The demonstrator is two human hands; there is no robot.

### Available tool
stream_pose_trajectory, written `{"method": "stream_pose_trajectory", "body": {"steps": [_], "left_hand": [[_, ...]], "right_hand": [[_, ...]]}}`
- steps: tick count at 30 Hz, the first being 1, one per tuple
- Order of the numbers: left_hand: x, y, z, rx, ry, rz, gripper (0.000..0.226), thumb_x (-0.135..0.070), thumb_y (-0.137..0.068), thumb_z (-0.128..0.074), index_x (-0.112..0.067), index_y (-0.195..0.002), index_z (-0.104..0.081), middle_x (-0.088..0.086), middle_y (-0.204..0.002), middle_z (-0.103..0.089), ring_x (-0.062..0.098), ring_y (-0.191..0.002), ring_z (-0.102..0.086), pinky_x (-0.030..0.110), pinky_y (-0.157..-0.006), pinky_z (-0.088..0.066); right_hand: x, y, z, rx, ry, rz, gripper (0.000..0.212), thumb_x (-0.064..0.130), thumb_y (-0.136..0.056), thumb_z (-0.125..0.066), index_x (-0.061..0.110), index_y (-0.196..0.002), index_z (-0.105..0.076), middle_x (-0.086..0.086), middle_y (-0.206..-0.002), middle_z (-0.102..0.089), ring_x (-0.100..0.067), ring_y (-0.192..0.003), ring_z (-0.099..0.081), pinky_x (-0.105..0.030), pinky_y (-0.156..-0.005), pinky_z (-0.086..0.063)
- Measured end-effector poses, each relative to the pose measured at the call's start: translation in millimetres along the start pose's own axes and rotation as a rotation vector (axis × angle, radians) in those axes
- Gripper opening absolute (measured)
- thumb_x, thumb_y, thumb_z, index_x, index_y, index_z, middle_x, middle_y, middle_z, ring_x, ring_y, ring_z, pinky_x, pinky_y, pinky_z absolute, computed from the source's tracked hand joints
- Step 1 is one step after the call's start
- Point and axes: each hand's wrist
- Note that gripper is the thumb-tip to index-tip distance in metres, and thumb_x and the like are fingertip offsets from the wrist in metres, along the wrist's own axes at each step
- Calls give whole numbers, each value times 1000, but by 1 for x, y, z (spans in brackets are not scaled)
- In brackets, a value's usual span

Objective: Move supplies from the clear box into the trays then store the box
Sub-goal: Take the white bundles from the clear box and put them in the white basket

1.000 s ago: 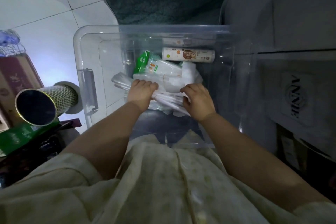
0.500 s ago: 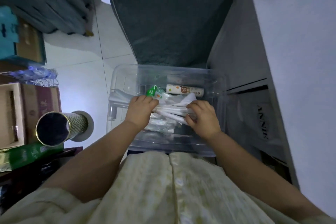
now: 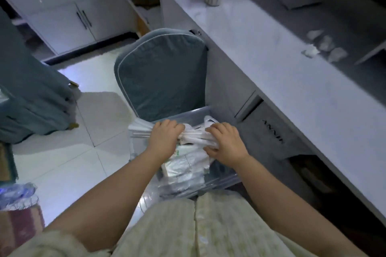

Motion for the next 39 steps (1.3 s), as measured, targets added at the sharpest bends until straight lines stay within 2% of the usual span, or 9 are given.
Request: {"method": "stream_pose_trajectory", "body": {"steps": [5, 9, 13, 18, 22, 27, 31, 35, 39], "left_hand": [[-5, 14, 22, -8, -2, -246, 41, -7, -58, -78, -18, -96, -66, 4, -87, -64, 29, -84, -59, 37, -72, -41], [-33, 23, 34, -18, 29, -426, 33, -12, -74, -68, -20, -105, -64, 2, -97, -63, 29, -93, -56, 39, -80, -38], [-84, 40, 42, -1, 58, -637, 34, -4, -64, -73, -15, -96, -67, 6, -88, -65, 31, -82, -58, 40, -70, -42], [-174, 66, 49, 3, 16, -882, 40, -4, -51, -79, -16, -87, -67, 4, -79, -64, 29, -73, -59, 35, -62, -42], [-255, 90, 54, -12, 39, -1034, 37, -9, -72, -68, -20, -107, -60, 2, -99, -61, 28, -94, -53, 36, -76, -34], [-366, 140, 70, -26, 1, -1175, 34, -22, -82, -61, -21, -115, -56, 1, -109, -59, 25, -102, -50, 36, -84, -35], [-455, 190, 77, -91, 1, -1278, 35, -25, -77, -66, -19, -110, -57, 2, -107, -60, 27, -100, -51, 38, -82, -37], [-538, 241, 82, -162, 8, -1330, 32, -19, -76, -66, -19, -108, -60, 5, -106, -61, 30, -100, -54, 40, -82, -39], [-616, 282, 94, -223, 29, -1376, 34, -14, -67, -76, -13, -99, -64, 11, -96, -65, 35, -90, -57, 40, -72, -41]], "right_hand": [[41, 65, 14, -111, 94, -164, 49, 35, -69, -76, 15, -112, -62, -8, -112, -62, -33, -102, -57, -45, -83, -45], [62, 125, 24, -137, 143, -294, 51, 36, -68, -75, 16, -113, -61, -7, -112, -62, -32, -101, -57, -43, -82, -45], [76, 192, 36, -216, 162, -455, 52, 38, -70, -75, 15, -115, -61, -6, -113, -62, -30, -102, -58, -42, -83, -47], [92, 289, 51, -326, 181, -658, 51, 38, -71, -74, 12, -115, -63, -8, -113, -63, -31, -103, -58, -44, -84, -48], [100, 380, 71, -353, 249, -787, 43, 34, -74, -70, 9, -108, -65, -8, -104, -65, -31, -92, -59, -44, -76, -49], [117, 505, 89, -374, 313, -972, 42, 27, -69, -74, 7, -105, -66, -12, -100, -66, -34, -87, -60, -45, -73, -51], [132, 610, 105, -387, 375, -1084, 46, 22, -61, -78, 6, -102, -67, -14, -98, -66, -35, -86, -61, -44, -73, -52], [142, 707, 117, -407, 408, -1142, 43, 18, -62, -78, 5, -102, -68, -15, -99, -67, -36, -89, -61, -46, -74, -52], [141, 789, 132, -415, 453, -1165, 45, 16, -62, -79, 5, -104, -67, -14, -101, -67, -34, -90, -61, -42, -77, -52]]}}
Point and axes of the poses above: each hand's wrist, its own y-axis away from the middle knuckle, its own z-axis out of the back of the hand, x = y × z
